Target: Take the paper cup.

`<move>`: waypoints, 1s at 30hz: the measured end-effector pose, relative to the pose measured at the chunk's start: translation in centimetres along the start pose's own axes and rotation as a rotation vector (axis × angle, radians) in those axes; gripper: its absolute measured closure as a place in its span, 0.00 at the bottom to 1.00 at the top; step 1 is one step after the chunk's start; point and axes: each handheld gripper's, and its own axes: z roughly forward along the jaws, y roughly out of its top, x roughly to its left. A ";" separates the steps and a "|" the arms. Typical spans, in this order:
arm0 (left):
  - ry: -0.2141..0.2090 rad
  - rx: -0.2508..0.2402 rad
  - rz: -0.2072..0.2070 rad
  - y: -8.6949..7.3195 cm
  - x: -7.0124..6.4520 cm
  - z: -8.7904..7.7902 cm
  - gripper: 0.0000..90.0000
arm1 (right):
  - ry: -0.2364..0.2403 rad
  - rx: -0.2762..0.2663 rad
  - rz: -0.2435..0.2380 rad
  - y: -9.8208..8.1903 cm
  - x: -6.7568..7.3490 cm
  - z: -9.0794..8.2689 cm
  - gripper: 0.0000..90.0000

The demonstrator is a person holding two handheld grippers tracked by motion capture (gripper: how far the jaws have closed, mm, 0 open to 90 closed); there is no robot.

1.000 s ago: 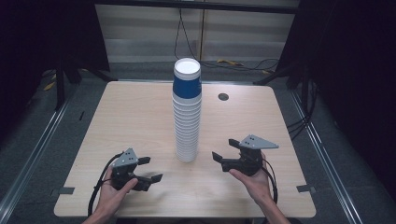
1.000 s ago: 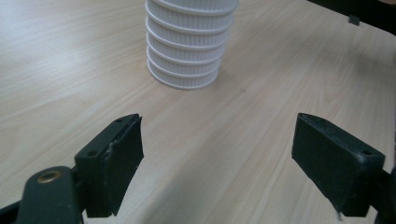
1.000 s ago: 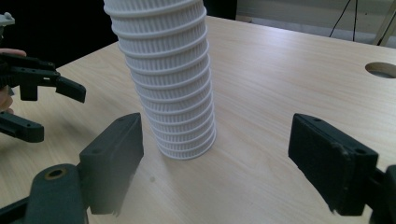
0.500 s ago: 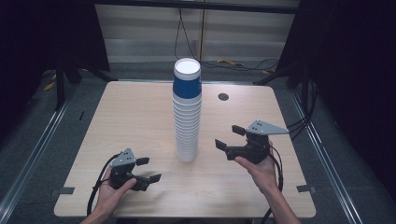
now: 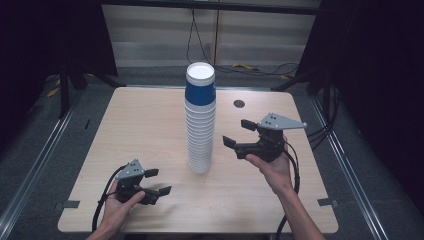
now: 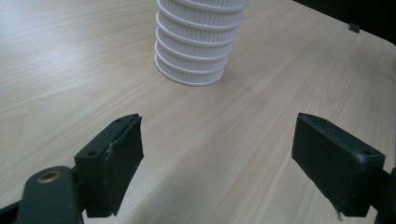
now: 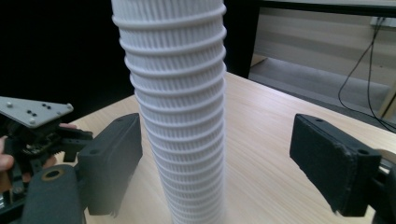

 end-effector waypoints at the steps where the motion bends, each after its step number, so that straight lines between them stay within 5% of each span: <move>1: 0.002 0.002 0.002 0.0 0.0 0.1 0.18 | 0.004 0.001 -0.005 0.2 0.1 0.2 0.18; 13: -0.026 0.003 0.008 -0.2 -0.1 0.2 0.18 | 0.035 -0.017 -0.046 3.9 0.9 0.5 0.15; 30: -0.004 -0.005 -0.003 -0.4 0.3 0.1 0.18 | 0.062 -0.039 -0.100 8.4 1.7 0.8 0.16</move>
